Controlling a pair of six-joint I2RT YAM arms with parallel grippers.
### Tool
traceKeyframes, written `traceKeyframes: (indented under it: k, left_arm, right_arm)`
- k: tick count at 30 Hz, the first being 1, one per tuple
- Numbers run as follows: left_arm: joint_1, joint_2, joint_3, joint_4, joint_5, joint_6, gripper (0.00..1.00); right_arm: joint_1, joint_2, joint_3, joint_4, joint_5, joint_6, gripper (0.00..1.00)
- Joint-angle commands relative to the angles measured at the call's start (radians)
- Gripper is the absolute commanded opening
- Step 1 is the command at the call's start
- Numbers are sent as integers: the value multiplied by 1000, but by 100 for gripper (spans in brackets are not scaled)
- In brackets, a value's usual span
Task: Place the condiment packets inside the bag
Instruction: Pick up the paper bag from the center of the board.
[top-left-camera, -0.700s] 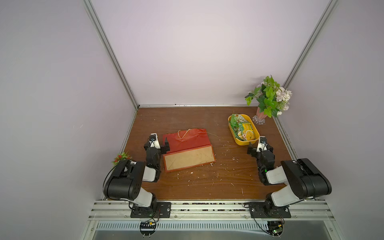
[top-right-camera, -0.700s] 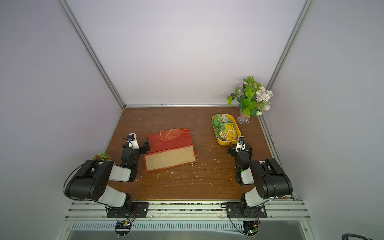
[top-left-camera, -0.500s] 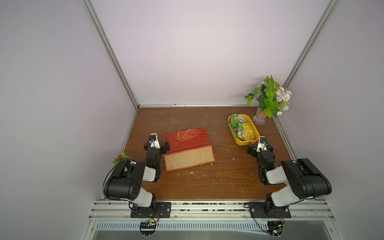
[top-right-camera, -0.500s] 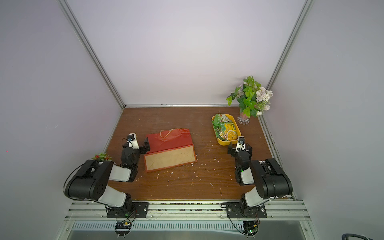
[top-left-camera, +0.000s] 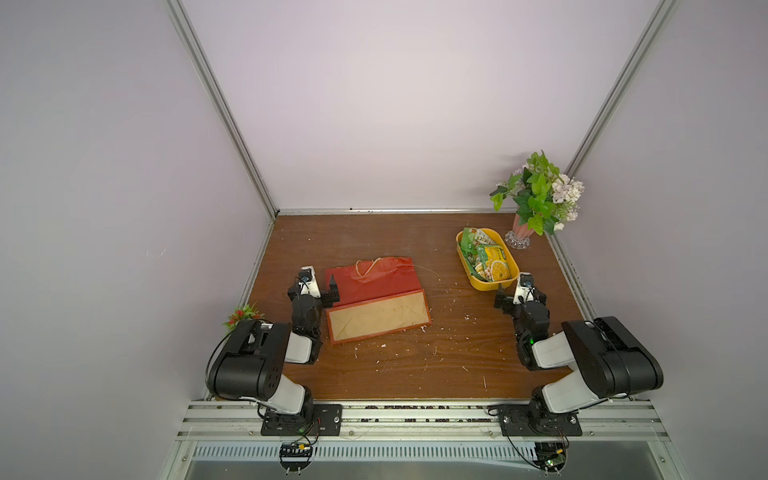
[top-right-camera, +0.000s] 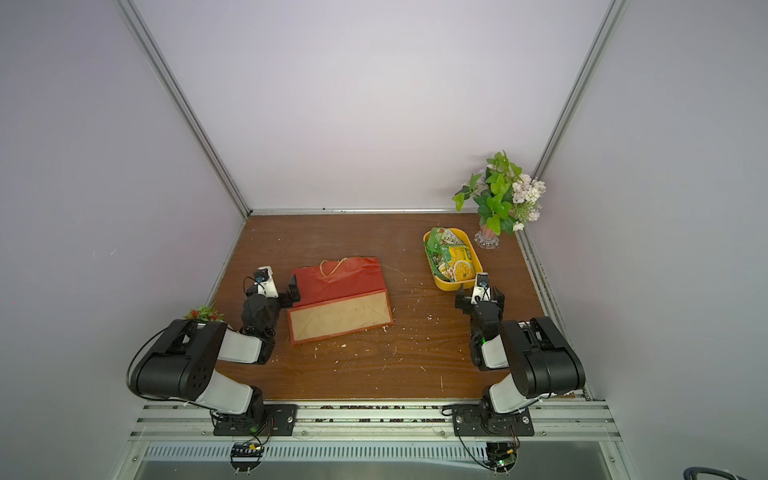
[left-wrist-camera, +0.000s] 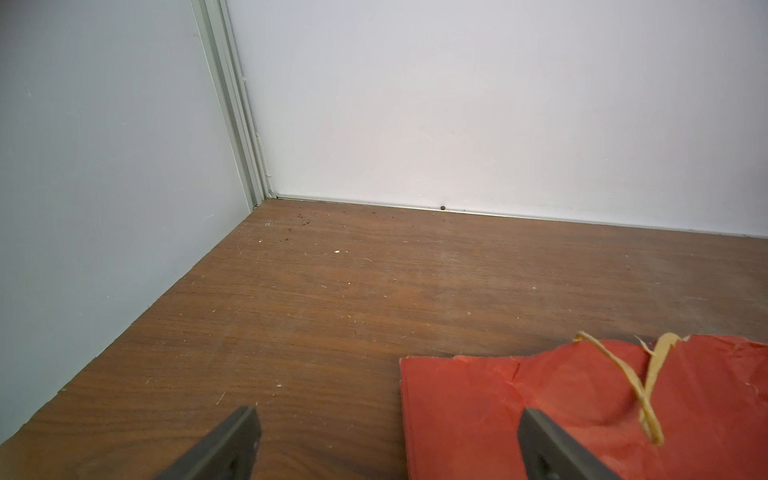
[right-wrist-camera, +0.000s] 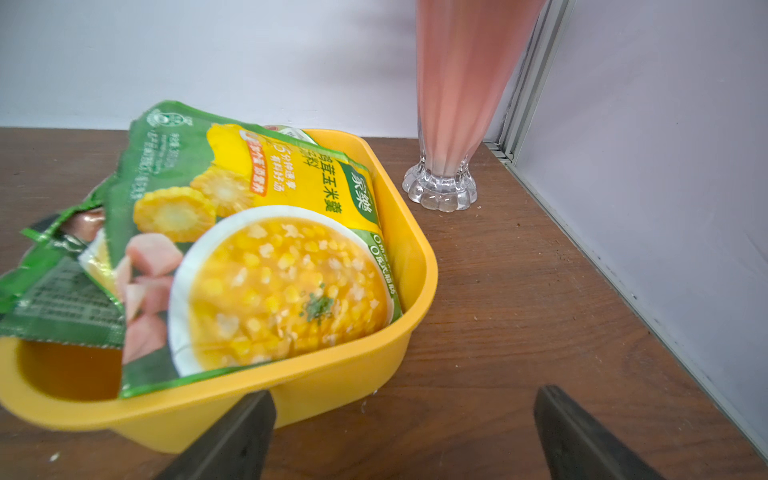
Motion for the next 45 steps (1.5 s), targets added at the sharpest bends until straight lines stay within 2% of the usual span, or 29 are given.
traceKeyframes:
  k: [1,3,5,6,8,11,13,14,15,17,19,23,27,31,35,39,42,45]
  left_arm:
    - [13,7,15,28,-12,14,100]
    - [13,-19,40,-28,-6,26,100]
    - [13,-99,136,-286,20,48,100]
    - [13,-120,200,-443,34,61,100]
    - [13,-118,318,-640,49,72,100]
    - [13,-74,429,-810,120,93,100]
    - [13,-44,471,-860,149,87,100]
    - [15,-33,487,-877,160,79,100]
    - [15,-24,498,-889,175,76,100]
    - [16,-18,508,-901,210,68,100]
    - [19,-11,514,-909,240,60,100]
    - [70,2,525,-938,345,21,100]
    - [196,29,562,-981,494,-39,100]
    - [242,46,564,-973,513,-44,100]
    - [247,54,574,-983,492,-50,100]
    - [279,39,570,-1009,516,-52,100]
    - [309,16,552,-1042,562,-30,100]
    - [355,3,536,-1085,641,-13,100]
  right_arm:
    - [3,-82,40,27,36,3,99]
    - [34,-194,62,-106,112,-12,99]
    - [49,-325,57,-193,144,9,99]
    - [52,-403,45,-227,139,28,99]
    - [54,-544,21,-272,119,61,99]
    - [52,-741,-45,-196,18,125,99]
    - [39,-831,-98,-118,-17,292,99]
    - [17,-846,-94,-143,-5,436,99]
    - [-6,-836,-56,-201,-63,516,99]
    - [-35,-749,74,-299,-280,498,99]
    - [-21,-646,208,-419,-378,455,100]
    - [79,-478,347,-485,-373,347,100]
    - [193,-298,490,-557,-316,226,99]
    - [272,-141,625,-606,-308,133,99]
    - [296,39,774,-610,-453,88,99]
    - [305,180,806,-379,-584,134,99]
    - [336,338,1069,-663,-654,84,99]
    - [382,496,1312,-911,-637,-22,99]
